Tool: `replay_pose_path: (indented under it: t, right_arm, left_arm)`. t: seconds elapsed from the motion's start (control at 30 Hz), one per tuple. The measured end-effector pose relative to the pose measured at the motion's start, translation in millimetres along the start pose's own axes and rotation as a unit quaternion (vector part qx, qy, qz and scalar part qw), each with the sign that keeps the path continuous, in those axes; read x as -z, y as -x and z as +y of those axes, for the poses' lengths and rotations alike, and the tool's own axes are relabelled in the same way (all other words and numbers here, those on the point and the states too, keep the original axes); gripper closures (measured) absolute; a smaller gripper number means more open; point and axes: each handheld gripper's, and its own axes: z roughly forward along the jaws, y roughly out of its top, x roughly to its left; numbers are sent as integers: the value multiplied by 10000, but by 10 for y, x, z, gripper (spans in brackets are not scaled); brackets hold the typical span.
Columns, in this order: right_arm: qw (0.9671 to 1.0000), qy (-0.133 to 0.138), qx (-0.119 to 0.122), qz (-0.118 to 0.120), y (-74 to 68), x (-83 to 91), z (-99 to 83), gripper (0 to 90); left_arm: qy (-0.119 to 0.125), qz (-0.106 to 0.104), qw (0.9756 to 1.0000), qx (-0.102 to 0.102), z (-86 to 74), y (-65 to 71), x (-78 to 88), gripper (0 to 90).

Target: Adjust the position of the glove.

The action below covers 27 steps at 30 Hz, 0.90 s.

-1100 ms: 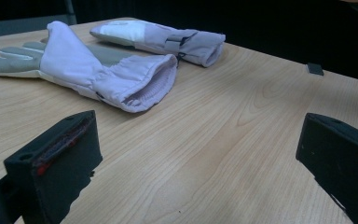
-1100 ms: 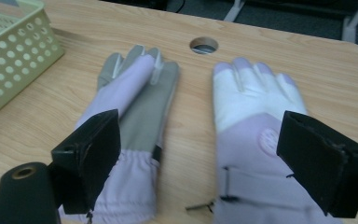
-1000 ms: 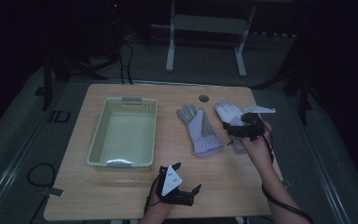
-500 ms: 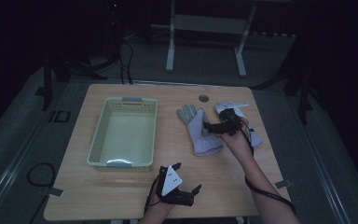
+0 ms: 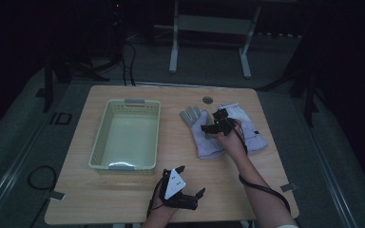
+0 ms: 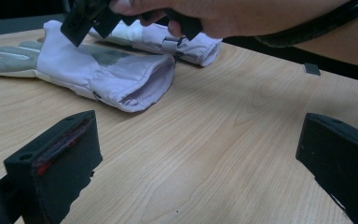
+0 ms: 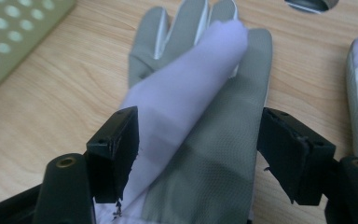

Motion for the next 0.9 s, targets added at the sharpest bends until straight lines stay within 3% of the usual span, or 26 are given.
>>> replay_pose_path:
  t: [0.13, 0.17, 0.23, 0.4, 0.57, 0.7, 0.9]
  right_arm:
    - [9999, -154, -34, 1, 7, -102, -20, 397]
    - [9997, -220, -26, 104, 5, -131, -31, 439]
    - [9993, -349, 106, 92, -13, -187, -50, 468]
    - [9989, -422, -75, 177, -32, -217, -48, 626]
    - [9993, -353, -30, 129, -93, -208, -69, 781]
    - [9988, -304, -278, 250, -93, -152, -58, 826]
    - [9987, -190, -431, 206, -132, 65, 6, 836]
  left_arm:
    - [-6, -13, 10000, 12, 0, -2, 0, 1]
    - [-4, -13, 10000, 9, 0, -2, 0, 1]
    - [-4, -10, 10000, 6, 0, 0, 0, 1]
    - [-14, -12, 10000, 14, 1, -1, -1, 1]
    - [-21, -10, 10000, 27, 1, -4, -2, 1]
    - [-20, -13, 10000, 41, 1, -7, -2, 1]
    - [-19, -4, 10000, 31, 1, -5, -2, 1]
